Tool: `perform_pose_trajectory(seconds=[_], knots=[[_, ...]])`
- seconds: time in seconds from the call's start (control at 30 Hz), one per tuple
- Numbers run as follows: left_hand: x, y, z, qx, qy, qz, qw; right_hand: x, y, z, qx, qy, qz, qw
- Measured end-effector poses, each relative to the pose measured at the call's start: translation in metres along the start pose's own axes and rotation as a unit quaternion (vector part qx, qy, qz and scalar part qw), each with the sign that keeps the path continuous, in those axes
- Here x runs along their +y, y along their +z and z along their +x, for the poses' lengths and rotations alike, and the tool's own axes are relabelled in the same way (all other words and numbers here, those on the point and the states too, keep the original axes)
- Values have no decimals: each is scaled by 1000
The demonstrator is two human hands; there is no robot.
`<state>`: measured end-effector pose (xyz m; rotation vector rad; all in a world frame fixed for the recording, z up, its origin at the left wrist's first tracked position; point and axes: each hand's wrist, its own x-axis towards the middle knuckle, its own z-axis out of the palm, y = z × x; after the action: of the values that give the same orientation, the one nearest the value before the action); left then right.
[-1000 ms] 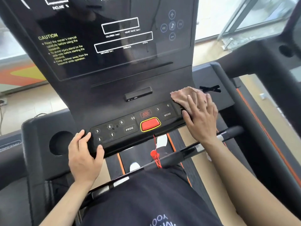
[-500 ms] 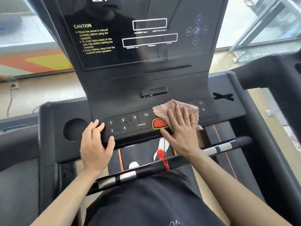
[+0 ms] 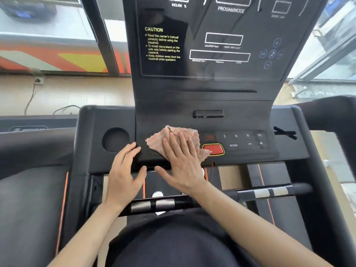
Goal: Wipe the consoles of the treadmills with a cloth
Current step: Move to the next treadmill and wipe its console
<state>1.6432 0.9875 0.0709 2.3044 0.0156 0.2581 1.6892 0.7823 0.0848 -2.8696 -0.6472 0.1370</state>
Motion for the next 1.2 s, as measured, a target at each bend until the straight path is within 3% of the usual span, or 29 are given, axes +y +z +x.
perform_pose_trajectory(seconds=[0.2, 0.3, 0.37, 0.47, 0.6, 0.77, 0.97, 1.2], knots=[[-4, -14, -24, 95, -15, 16, 995, -29, 6, 20, -16, -133, 33, 990], [-2, -12, -28, 111, 35, 44, 992, -29, -2, 22, -35, -155, 163, 974], [2, -6, -26, 92, 72, 66, 991, -24, -10, 14, 24, -150, 218, 964], [12, 10, -19, 30, 81, 127, 988, -5, -21, -17, 123, -100, 209, 965], [21, 33, -8, -45, 22, 219, 974, 37, -16, -68, 168, 43, 168, 970], [29, 48, 4, -52, 6, 253, 966, 92, -12, -117, 209, 172, 113, 956], [54, 75, 16, -64, 69, 265, 960, 150, -17, -145, 156, 284, 54, 944], [106, 126, 9, -7, 127, 178, 976, 190, -18, -162, 74, 249, 64, 964]])
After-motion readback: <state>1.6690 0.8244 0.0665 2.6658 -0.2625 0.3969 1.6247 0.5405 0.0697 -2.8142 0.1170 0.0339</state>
